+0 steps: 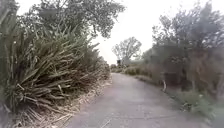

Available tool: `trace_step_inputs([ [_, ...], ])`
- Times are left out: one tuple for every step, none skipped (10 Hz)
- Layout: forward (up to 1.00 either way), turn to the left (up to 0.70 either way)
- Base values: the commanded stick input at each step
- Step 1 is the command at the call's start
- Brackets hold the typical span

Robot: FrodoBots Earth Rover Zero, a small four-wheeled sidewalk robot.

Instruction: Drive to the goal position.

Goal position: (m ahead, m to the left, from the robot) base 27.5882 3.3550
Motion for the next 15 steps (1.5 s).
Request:
trace_step_inputs([
  [0.0, -0.18],
  [0.0, -0.28],
  [0.0, -0.47],
  [0.0, -0.23],
  [0.0, 0.0],
  [0.0, 0.0],
  [0.0, 0.0],
  [0.0, 0.0],
  [0.0, 0.0],
  [0.0, 0.0],
  [0.0, 0.0],
  [0.0, 0.0],
  [0.0, 0.0],
  [0.7, 0.0],
  [0.7, 0.0],
])
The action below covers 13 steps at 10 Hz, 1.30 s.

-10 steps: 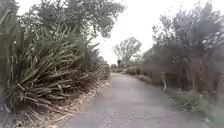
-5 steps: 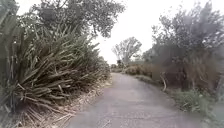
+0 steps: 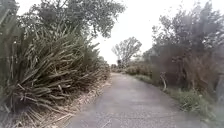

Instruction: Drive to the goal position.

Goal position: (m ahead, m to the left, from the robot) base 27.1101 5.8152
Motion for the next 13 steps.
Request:
trace_step_inputs([
  [0.7, -0.02],
  [0.7, -0.15],
  [0.7, -0.28],
  [0.7, -0.35],
  [0.7, -0.35],
  [0.7, -0.35],
  [0.7, -0.35],
  [0.7, -0.35],
  [0.7, -0.35],
  [0.7, -0.27],
  [0.7, -0.15],
  [0.7, -0.04],
  [0.7, 0.0],
])
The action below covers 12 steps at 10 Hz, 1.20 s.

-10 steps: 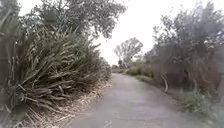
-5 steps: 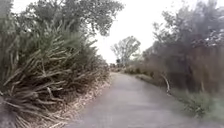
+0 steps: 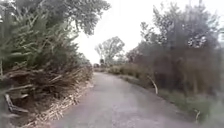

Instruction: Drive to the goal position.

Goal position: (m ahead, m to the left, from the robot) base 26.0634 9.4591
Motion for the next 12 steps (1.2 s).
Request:
trace_step_inputs([
  [0.7, 0.0],
  [0.7, 0.0],
  [0.7, 0.0],
  [0.7, 0.0],
  [0.7, 0.0],
  [0.75, 0.0],
  [0.8, 0.0],
  [0.86, 0.0],
  [0.91, 0.0],
  [0.96, 0.0],
  [1.0, 0.18],
  [1.0, 0.26],
])
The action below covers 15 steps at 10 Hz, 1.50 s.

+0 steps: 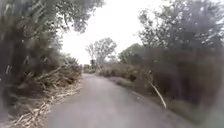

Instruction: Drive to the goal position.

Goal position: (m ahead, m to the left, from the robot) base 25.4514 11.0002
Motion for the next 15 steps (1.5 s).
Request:
trace_step_inputs([
  [1.0, 0.34],
  [1.0, 0.0],
  [1.0, 0.0],
  [1.0, 0.0],
  [1.0, 0.0],
  [1.0, 0.0],
  [1.0, 0.0],
  [1.0, 0.0],
  [1.0, 0.0],
  [1.0, 0.0],
  [1.0, 0.0],
  [1.0, 0.0],
  [1.0, 0.0],
  [1.0, 0.0],
  [1.0, 0.0],
])
